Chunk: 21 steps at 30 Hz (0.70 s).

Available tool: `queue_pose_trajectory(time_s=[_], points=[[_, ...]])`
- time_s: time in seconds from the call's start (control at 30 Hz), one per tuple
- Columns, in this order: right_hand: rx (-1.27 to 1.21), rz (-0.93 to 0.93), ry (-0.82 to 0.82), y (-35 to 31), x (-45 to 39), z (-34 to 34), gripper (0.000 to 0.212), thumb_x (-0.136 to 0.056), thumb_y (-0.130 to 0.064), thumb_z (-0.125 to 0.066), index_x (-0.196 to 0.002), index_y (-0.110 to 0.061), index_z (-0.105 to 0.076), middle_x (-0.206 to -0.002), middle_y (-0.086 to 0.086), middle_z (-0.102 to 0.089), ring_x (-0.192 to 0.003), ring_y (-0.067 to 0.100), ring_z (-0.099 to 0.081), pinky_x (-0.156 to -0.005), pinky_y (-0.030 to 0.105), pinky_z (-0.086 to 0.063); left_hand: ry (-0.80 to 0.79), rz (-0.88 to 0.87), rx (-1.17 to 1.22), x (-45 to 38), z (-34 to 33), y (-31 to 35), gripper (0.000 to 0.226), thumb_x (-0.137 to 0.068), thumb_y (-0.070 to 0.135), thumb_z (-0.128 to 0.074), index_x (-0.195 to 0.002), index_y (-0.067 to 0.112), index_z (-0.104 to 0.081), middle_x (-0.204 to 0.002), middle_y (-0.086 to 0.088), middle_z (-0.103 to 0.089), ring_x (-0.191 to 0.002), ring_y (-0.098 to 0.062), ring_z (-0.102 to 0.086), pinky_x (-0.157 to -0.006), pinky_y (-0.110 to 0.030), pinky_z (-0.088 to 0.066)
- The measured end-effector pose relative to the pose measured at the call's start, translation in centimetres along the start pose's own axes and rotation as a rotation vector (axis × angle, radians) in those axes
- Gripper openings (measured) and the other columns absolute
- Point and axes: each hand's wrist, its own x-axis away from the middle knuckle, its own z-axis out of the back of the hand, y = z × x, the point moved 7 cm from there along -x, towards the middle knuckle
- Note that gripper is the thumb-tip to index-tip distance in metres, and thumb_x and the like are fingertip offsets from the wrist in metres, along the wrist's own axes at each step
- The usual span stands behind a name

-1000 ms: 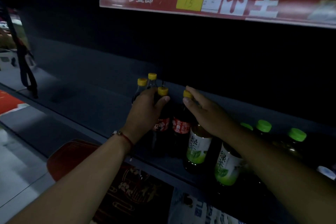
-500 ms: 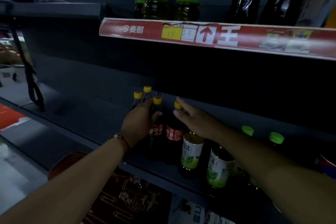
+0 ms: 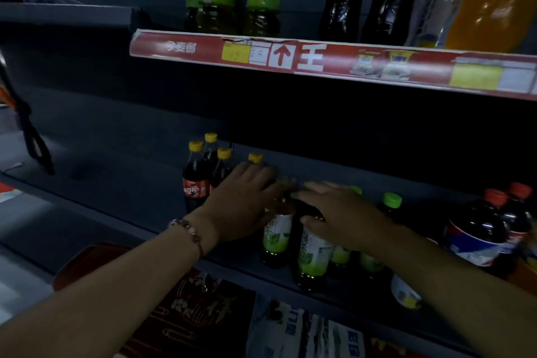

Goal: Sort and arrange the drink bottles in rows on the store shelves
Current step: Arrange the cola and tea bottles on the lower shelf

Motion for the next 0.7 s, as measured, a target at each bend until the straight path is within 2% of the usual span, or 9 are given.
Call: queue_pose_trajectory(time_s=[0.07,0.13,0.2,0.27,0.33,0.37,0.47,0.6,0.7], points=[[-0.019,-0.004,-0.007,0.5,0.8,-0.2,0.057,-0.099,-0.044,-0.047,-0.151,-0.032,-0.028,-0.158,-0.006,-0.023,-0.142,0.019,-0.026,-0.11,0.026,-0.024,-0.12,-0.092,-0.113,-1.5,-1.7,1.1,0.096,-0.077,0.062,-0.067,-0.153,0.017,-0.031,-0.142,-0.017,-0.049,-0.133,-0.039,-0.043,-0.113,-0.054,-0.031],[-0.105,-0.049,-0.007,1.2,1.0,-0.6,0.062,-0.097,-0.043,-0.052,-0.152,-0.033,-0.027,-0.159,-0.006,-0.02,-0.143,0.017,-0.024,-0.112,0.028,-0.025,-0.266,-0.07,-0.214,-2.5,-3.6,1.0,0.115,-0.072,0.071,-0.066,-0.157,0.012,-0.015,-0.152,-0.021,-0.038,-0.145,-0.042,-0.027,-0.12,-0.056,-0.017],[-0.234,-0.111,0.025,1.7,1.1,-1.0,0.069,-0.093,-0.04,-0.06,-0.152,-0.033,-0.024,-0.158,-0.005,-0.022,-0.141,0.016,-0.028,-0.112,0.029,-0.03,-0.358,-0.023,-0.256,-3.3,-4.9,0.7,0.119,-0.076,0.074,-0.06,-0.157,0.006,-0.004,-0.159,-0.024,-0.023,-0.15,-0.042,-0.008,-0.122,-0.054,0.002],[-0.359,-0.185,0.109,2.2,1.2,-1.3,0.076,-0.089,-0.036,-0.066,-0.152,-0.031,-0.024,-0.15,-0.005,-0.032,-0.134,0.014,-0.037,-0.104,0.025,-0.036,-0.341,0.002,-0.218,-3.9,-5.0,0.7,0.115,-0.077,0.069,-0.064,-0.155,0.0,-0.014,-0.158,-0.024,-0.026,-0.15,-0.041,-0.011,-0.121,-0.048,0.009],[-0.437,-0.254,0.202,2.5,1.8,-1.4,0.08,-0.086,-0.033,-0.071,-0.152,-0.03,-0.025,-0.144,-0.006,-0.038,-0.13,0.012,-0.04,-0.099,0.023,-0.037,-0.204,0.04,-0.032,-3.9,-4.5,0.7,0.109,-0.065,0.061,-0.08,-0.147,0.001,-0.038,-0.143,-0.02,-0.049,-0.138,-0.04,-0.039,-0.121,-0.044,-0.007],[-0.467,-0.28,0.237,2.5,2.2,-1.6,0.083,-0.084,-0.033,-0.073,-0.151,-0.03,-0.024,-0.143,-0.006,-0.039,-0.131,0.012,-0.038,-0.101,0.024,-0.037,-0.153,0.075,0.084,-3.5,-4.2,0.6,0.106,-0.062,0.056,-0.084,-0.144,0.004,-0.043,-0.136,-0.016,-0.053,-0.128,-0.037,-0.048,-0.119,-0.043,-0.019],[-0.572,-0.343,0.299,2.5,3.4,-2.6,0.089,-0.079,-0.032,-0.077,-0.15,-0.031,-0.025,-0.142,-0.007,-0.039,-0.134,0.014,-0.033,-0.108,0.03,-0.033,-0.119,0.224,0.46,-1.6,-4.5,0.9,0.098,-0.071,0.042,-0.084,-0.15,0.015,-0.032,-0.137,-0.005,-0.043,-0.125,-0.024,-0.041,-0.107,-0.036,-0.036],[-0.63,-0.408,0.366,1.8,4.5,-3.6,0.089,-0.071,-0.035,-0.081,-0.144,-0.035,-0.03,-0.127,-0.012,-0.039,-0.125,0.011,-0.032,-0.1,0.028,-0.036,-0.079,0.368,0.804,-0.2,-4.5,2.4,0.089,-0.078,0.03,-0.082,-0.147,0.029,-0.027,-0.137,0.003,-0.041,-0.124,-0.015,-0.045,-0.099,-0.03,-0.045],[-0.737,-0.458,0.349,1.1,4.9,-5.2,0.076,-0.065,-0.037,-0.084,-0.129,-0.033,-0.042,-0.122,-0.011,-0.049,-0.116,0.009,-0.046,-0.092,0.028,-0.044,-0.055,0.449,0.916,0.4,-4.1,3.7,0.088,-0.079,0.023,-0.082,-0.143,0.04,-0.023,-0.131,0.013,-0.049,-0.116,-0.002,-0.051,-0.088,-0.008,-0.042]])
